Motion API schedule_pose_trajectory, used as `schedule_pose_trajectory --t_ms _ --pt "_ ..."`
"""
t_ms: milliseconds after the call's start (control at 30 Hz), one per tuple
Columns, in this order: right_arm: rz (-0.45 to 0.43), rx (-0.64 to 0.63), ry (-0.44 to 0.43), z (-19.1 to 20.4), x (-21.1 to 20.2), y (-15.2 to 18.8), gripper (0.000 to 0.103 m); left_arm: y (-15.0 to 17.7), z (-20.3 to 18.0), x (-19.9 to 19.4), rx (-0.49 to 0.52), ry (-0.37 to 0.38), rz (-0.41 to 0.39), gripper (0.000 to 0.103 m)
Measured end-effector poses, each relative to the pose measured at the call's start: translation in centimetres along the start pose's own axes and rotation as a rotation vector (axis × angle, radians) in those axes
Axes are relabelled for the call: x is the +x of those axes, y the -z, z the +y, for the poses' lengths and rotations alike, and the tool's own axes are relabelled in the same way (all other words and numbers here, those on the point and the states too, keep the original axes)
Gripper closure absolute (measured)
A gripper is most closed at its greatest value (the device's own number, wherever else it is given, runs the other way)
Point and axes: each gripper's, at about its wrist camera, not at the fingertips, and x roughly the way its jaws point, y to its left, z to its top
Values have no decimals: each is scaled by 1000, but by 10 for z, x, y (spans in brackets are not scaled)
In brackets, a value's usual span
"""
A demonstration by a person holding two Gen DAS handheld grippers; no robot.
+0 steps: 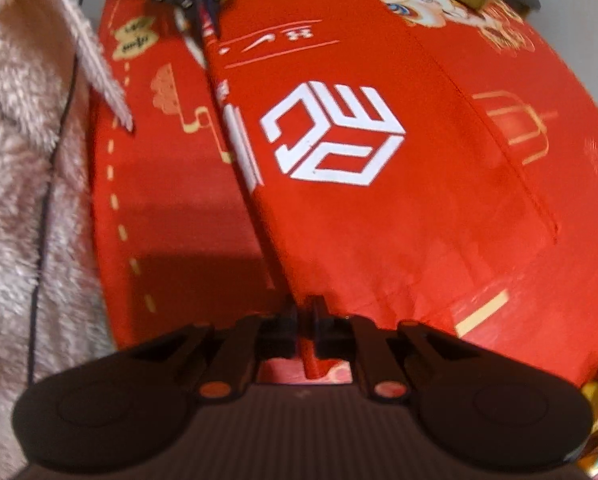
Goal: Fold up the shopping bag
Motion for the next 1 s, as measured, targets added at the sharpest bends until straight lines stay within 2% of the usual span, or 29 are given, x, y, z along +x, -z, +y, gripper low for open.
schedule_pose_trajectory --t_ms 167,333,433,567,733,833,1000 --pt "-55 252 -111 -34 1 6 94 0 10 -1 -32 38 17 95" --pt "-111 594 -277 -83 2 17 92 1 19 0 -62 67 17 95" --pt "-135 743 -361 -96 6 26 91 2 22 0 -72 78 13 93" --pt "-161 871 -440 -104 7 38 90 4 24 2 -91 93 9 93" --pt "-142 970 -455 -106 19 41 90 1 23 3 -75 89 13 93" --pt "-90 1055 -440 -109 25 37 89 0 23 3 -59 86 18 93" --pt "9 1118 -320 -107 24 19 89 -2 22 3 -43 86 19 93"
